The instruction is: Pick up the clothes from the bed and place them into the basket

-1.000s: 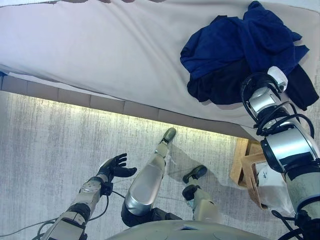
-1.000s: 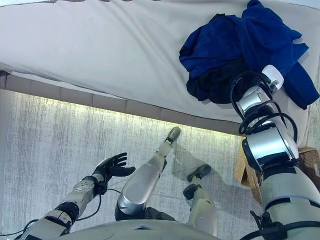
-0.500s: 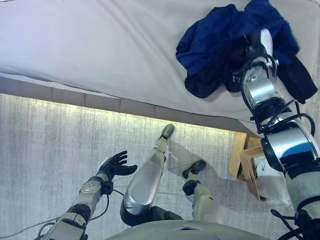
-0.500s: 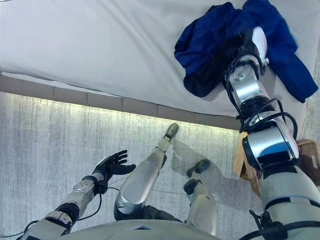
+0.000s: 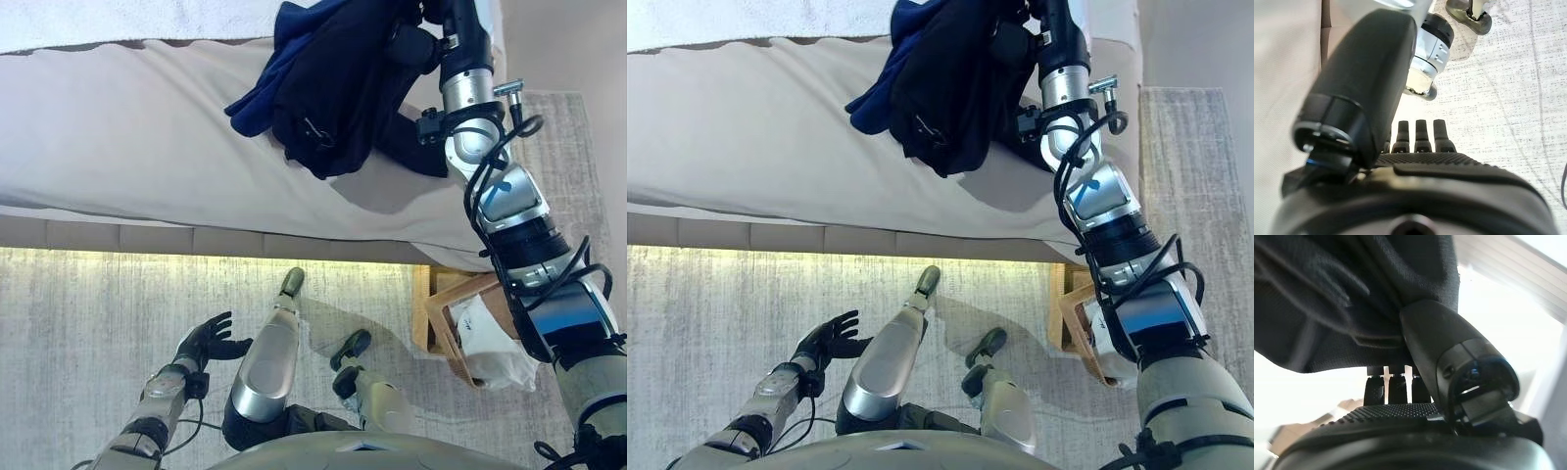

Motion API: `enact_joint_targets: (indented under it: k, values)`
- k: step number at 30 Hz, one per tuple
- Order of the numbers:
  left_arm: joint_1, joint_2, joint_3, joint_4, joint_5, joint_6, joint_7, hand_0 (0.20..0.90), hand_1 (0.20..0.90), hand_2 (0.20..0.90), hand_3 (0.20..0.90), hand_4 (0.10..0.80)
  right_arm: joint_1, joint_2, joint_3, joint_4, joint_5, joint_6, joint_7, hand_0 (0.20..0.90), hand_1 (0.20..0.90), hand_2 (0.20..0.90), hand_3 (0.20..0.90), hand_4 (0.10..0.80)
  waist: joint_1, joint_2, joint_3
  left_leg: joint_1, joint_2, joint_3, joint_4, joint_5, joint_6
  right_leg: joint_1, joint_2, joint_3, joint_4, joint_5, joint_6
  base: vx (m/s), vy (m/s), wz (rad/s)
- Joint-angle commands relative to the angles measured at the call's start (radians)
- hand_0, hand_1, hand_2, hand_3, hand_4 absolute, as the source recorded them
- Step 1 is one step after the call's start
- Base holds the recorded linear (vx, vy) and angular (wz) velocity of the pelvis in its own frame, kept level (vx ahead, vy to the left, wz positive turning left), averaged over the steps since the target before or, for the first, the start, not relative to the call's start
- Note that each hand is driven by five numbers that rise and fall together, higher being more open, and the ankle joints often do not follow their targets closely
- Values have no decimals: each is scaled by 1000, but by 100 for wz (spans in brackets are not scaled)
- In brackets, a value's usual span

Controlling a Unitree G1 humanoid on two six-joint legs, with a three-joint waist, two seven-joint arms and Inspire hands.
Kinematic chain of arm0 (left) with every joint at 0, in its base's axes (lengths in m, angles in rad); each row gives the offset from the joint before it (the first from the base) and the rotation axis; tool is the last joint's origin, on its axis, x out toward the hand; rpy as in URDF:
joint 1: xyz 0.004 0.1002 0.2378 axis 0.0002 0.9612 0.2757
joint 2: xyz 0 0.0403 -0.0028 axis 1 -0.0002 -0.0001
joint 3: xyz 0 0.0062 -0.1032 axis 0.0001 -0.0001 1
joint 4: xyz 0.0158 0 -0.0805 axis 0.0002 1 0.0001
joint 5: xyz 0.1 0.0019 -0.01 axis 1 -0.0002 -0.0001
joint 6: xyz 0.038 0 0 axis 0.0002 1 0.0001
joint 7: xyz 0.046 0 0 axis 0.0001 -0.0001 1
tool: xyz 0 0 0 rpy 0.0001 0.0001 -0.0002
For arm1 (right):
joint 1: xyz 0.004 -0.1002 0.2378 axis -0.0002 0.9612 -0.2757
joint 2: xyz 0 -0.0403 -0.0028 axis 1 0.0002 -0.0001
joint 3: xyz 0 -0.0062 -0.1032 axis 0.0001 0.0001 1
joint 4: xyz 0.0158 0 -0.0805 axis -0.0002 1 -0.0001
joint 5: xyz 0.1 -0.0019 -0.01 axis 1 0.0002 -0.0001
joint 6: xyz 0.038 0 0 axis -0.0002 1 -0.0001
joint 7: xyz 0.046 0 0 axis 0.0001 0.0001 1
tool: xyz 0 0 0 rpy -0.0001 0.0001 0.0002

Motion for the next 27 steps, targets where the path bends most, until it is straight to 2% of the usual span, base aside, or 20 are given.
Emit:
enact_joint_targets:
  k: [1,7,9,11,12,16,19,20,21,22,23,25,27]
  values:
    - [145,7,-43,48,64,-10,0,900,900,900,900,800,6,-46,-80,-103,-49,-120,-78,300,300,300,200,100,-8,1,-270,131,28,49,-101,-123,43,5,-23,-24,71,-27,-7,86,12,-5]
    - [148,5,-51,65,92,14,1,900,900,900,900,800,29,-72,-18,65,-71,20,-19,300,300,300,200,100,1,-8,-311,166,35,52,-128,-110,31,48,-4,-33,35,-41,-6,44,5,-3]
    - [140,7,-62,70,94,21,3,900,900,900,900,800,15,-75,-1,159,-59,26,-21,300,300,300,200,100,10,-11,-308,166,36,48,-127,-109,28,56,-3,-41,28,-41,-6,-3,1,6]
    - [121,14,-80,82,96,31,3,900,900,900,900,800,-31,-79,16,291,-38,32,-32,300,300,300,200,100,26,-16,-296,160,36,39,-123,-107,24,64,0,-50,20,-39,-7,7,-19,17]
    - [115,17,-84,87,93,35,2,900,900,900,900,800,-54,-76,26,336,-46,31,-40,300,300,300,200,100,34,-17,-295,169,44,33,-126,-127,15,74,9,-41,18,-56,-2,27,-34,13]
    - [70,40,-103,88,80,52,-12,900,900,900,900,800,-188,-84,82,477,-79,40,-118,300,300,300,200,100,65,-22,-258,130,39,14,-112,-121,14,62,10,-57,16,-48,-2,-88,-14,10]
    - [40,54,-114,82,71,59,-18,900,900,900,900,800,-279,-90,135,567,-82,80,-158,300,300,300,200,100,86,-27,-230,99,33,5,-106,-116,15,47,7,-72,19,-40,-1,-110,-10,17]
    - [34,59,-115,79,74,60,-21,900,900,900,900,800,-296,-94,152,593,-86,126,-145,634,634,634,590,490,92,-29,-224,91,32,3,-105,-114,15,42,5,-77,23,-38,0,-59,1,15]
    - [31,62,-116,75,74,61,-21,900,900,900,900,800,-304,-97,166,611,-91,163,-125,900,900,900,900,800,94,-30,-220,87,31,2,-106,-113,15,39,5,-80,24,-36,0,-46,4,12]
    - [29,66,-118,67,75,61,-20,900,900,900,900,800,-316,-105,196,651,-93,233,-61,900,900,900,900,800,99,-33,-216,83,30,-1,-109,-109,16,36,3,-83,26,-34,0,-51,1,13]
    - [30,74,-124,52,71,63,-17,900,900,900,900,800,-326,-118,233,712,-86,319,64,900,900,900,900,800,102,-37,-213,77,30,-3,-112,-105,17,30,2,-84,28,-34,-2,-57,-1,12]
    - [26,92,-124,24,60,71,-13,900,900,900,900,800,-314,-156,296,782,-119,365,267,900,900,900,900,800,101,-47,-204,73,34,-3,-123,-95,21,20,2,-84,36,-31,-2,-49,-6,10]
    - [20,101,-125,18,51,81,-10,900,900,900,900,800,-308,-180,309,794,-186,377,370,900,900,900,900,800,93,-53,-202,76,37,-2,-125,-93,22,17,1,-79,44,-34,-4,-4,4,13]
